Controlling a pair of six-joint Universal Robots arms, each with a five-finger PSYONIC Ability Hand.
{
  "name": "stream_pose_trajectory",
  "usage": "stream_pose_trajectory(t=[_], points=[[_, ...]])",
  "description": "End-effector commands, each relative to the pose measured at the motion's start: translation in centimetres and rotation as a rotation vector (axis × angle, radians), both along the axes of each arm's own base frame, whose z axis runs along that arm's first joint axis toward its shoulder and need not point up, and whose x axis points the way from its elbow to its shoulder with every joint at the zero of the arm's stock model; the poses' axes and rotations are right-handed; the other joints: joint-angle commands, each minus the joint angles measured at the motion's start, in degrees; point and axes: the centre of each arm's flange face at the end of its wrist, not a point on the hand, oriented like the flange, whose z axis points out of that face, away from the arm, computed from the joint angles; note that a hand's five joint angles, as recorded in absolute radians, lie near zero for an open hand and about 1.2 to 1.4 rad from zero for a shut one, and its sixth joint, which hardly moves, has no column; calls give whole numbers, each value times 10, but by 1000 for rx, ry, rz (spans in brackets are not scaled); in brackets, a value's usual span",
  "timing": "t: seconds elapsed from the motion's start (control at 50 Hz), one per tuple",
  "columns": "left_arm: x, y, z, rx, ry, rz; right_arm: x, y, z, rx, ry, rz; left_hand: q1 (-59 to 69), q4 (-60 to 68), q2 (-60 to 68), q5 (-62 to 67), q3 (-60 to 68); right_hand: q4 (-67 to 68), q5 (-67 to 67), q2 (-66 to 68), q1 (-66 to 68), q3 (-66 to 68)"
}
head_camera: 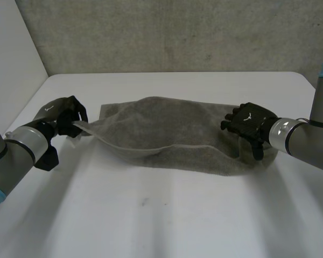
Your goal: Fold the towel.
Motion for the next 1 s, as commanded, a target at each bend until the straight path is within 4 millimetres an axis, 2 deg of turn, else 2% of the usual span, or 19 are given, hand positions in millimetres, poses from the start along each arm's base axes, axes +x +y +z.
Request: stream_pose_trajectory(t=[0.02, 0.14, 0.28, 0.64, 0.7, 0.72, 0.76, 0.78, 0.8, 1.0], points=[[4, -1, 0, 1, 0, 11, -1, 11, -2, -17, 53, 46, 111, 102, 102, 106, 103, 24, 20, 24, 3, 22], [4, -1, -1, 4, -1, 13, -3, 17, -11, -54, 167, 106, 111, 102, 102, 106, 103, 44, 40, 44, 23, 42], [4, 0, -2, 7, -1, 11, -3, 17, -20, -77, 232, 151, 111, 102, 102, 106, 103, 148, 145, 149, 127, 147], [4, 0, -2, 7, -1, 13, -6, -9, -37, -182, 289, 65, 111, 102, 102, 106, 103, 202, 198, 203, 181, 200], [5, -1, -2, 7, -1, 14, -7, -9, -38, -182, 298, 63, 111, 102, 102, 106, 103, 314, 311, 315, 293, 313], [5, -1, -2, 7, -1, 14, -7, -9, -38, -182, 298, 63, 111, 102, 102, 106, 103, 315, 311, 315, 294, 313], [5, 0, -3, 10, -1, 13, -7, -8, -36, -180, 297, 61, 111, 102, 102, 106, 103, 521, 517, 521, 500, 519], [5, 0, -3, 10, -1, 13, -7, -8, -36, -180, 297, 61, 111, 102, 102, 106, 103, 522, 518, 522, 501, 520], [5, 0, -3, 11, -1, 13, -7, -7, -33, -182, 287, 62, 111, 102, 102, 106, 103, 658, 655, 659, 637, 657], [5, 0, -3, 11, -1, 13, -6, -2, -9, -178, 169, 29, 111, 102, 102, 106, 103, 678, 674, 678, 657, 676]])
